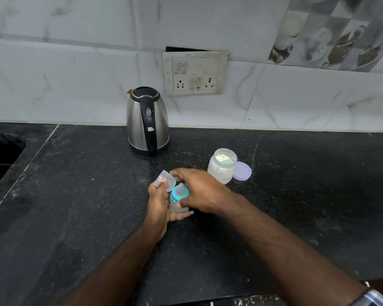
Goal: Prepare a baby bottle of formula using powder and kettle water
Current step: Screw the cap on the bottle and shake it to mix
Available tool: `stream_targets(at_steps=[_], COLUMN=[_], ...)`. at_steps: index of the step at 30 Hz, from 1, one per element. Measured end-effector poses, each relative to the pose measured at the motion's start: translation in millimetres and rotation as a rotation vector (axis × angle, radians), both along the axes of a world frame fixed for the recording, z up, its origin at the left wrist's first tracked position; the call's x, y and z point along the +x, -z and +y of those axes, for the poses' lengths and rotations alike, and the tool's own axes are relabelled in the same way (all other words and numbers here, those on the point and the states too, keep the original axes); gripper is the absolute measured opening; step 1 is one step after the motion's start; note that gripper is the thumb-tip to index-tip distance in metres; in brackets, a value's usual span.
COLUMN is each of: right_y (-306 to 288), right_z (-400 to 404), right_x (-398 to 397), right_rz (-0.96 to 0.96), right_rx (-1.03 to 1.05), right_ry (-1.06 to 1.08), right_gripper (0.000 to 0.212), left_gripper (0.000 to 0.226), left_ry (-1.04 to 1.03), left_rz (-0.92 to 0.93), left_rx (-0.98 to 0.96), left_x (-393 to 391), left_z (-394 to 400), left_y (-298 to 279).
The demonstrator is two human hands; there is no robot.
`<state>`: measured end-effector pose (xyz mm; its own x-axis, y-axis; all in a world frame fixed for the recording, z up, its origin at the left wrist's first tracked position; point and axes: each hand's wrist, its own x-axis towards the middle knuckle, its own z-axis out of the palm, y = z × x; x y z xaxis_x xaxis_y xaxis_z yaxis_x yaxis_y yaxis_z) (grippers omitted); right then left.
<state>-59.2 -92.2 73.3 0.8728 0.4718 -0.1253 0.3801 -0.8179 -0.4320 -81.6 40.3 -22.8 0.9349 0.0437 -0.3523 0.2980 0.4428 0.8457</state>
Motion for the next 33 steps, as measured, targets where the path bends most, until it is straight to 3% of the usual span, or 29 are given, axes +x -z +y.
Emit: stream_targets(at_steps=[4, 10, 19, 25, 33], right_y=[5, 6, 23, 16, 35], right_z=[4, 1, 8, -2, 7], right_x=[-7, -8, -20, -11, -22], right_rz=[-0.076, -0.02, -0.128, 0.085, -0.109], right_rx=[-0.001, 0.043, 0.139, 0.169, 0.184], right_ry=[0.08, 0.074, 0.201, 0.124, 0.228], right_gripper=[0.059, 0.073, 0.064, 0.092, 0.074], left_gripper=[0.034, 0.036, 0.047, 0.04, 0.038], left_ry=[-0.006, -0.01, -0.086, -0.092, -0.123], left_rz=[-0.016, -0.004, 0.027, 0.06, 0.068], left_rx=[-0.005, -0.014, 0.0, -0.024, 0.036], left_x=[-1, -1, -2, 1, 0], left_z=[-1, -1, -5, -5, -7], left_y=[1, -1, 5, 4, 7])
